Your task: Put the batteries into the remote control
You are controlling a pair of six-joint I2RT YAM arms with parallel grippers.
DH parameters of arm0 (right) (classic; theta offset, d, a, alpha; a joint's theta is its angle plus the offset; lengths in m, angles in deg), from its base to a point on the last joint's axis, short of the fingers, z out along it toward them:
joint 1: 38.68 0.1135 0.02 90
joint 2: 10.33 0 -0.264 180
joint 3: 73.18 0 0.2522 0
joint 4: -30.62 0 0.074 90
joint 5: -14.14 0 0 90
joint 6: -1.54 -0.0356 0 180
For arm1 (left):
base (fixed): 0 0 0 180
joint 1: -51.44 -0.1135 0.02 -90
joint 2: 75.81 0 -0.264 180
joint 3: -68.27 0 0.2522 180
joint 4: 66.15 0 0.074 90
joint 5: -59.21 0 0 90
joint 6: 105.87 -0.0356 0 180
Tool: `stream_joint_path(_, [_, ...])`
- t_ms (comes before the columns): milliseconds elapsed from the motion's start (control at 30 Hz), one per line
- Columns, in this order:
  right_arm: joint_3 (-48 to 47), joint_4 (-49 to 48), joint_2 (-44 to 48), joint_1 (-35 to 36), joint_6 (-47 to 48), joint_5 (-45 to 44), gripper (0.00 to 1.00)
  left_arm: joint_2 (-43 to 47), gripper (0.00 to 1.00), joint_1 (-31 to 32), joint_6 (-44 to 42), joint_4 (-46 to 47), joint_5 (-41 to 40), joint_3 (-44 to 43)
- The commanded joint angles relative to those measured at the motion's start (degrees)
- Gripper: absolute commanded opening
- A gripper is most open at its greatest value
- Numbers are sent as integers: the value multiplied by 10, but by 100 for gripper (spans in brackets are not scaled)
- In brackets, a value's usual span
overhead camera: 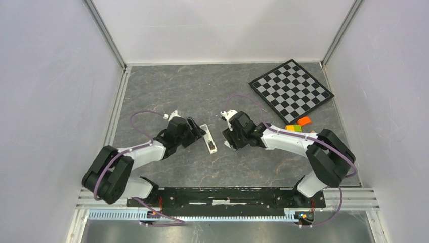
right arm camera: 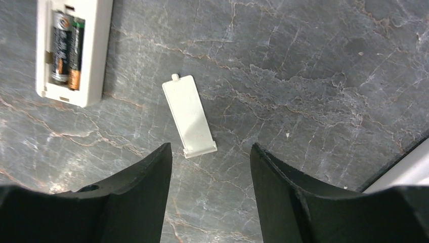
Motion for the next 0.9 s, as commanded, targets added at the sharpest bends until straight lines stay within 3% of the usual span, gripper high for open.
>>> stream_joint_path(0, [-42,47,-21,-1,59,3,64,70,79,0,-26,-117,-68,0])
stream_joint_path(300, [-82,109,-66,0,119,37,65,136,96,0,-114,-168,-63,-45])
stream_joint_path(867, [-119,152,-135,-1,165,73,45,159,97,-6,-142,-157,-48,-61])
